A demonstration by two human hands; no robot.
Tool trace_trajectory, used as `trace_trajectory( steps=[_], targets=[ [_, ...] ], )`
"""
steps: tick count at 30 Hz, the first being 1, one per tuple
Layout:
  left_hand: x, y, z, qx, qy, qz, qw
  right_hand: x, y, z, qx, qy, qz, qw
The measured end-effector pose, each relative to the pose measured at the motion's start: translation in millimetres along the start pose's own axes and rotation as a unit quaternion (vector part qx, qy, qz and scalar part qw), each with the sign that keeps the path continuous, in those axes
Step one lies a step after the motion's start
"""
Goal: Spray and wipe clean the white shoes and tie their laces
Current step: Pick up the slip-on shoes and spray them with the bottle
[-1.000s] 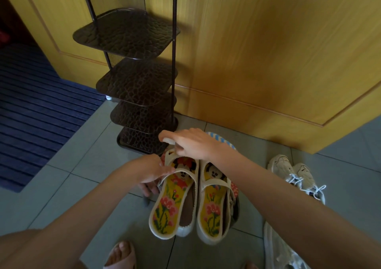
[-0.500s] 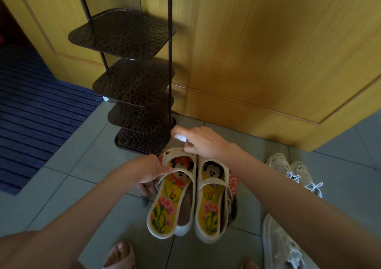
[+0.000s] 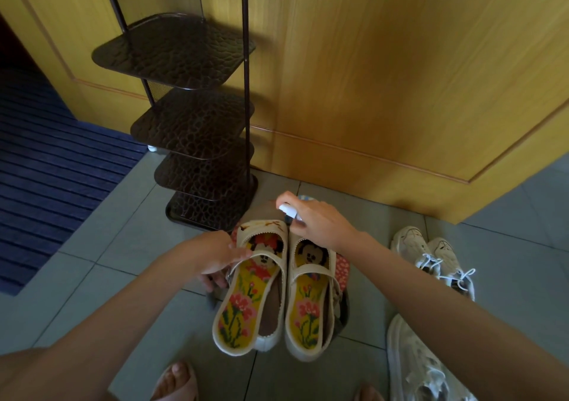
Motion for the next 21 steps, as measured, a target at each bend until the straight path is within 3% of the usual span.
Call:
trace_trajectory(
  steps=[6,21],
  targets=[
    [-1.0,0.6,0.6,-0.005,-0.006,0.0,1.0,2.9,1.8,-5.2,-0.036,0.006,-0.001,0.999],
    [-2.7,-1.2,0.3,0.003,0.003,0.003,1.0,16.6,5.5,-3.7,-0.005,-0.005,-0.034,0.999]
  ],
)
Point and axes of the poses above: each hand's wrist, its own y-axis towards the middle knuckle, its own z-axis out of the palm, x = y × z, the point moved 5 cm from there along y, towards the middle knuckle, and after that the axes turned 15 degrees about z, right-handed, at the moved point
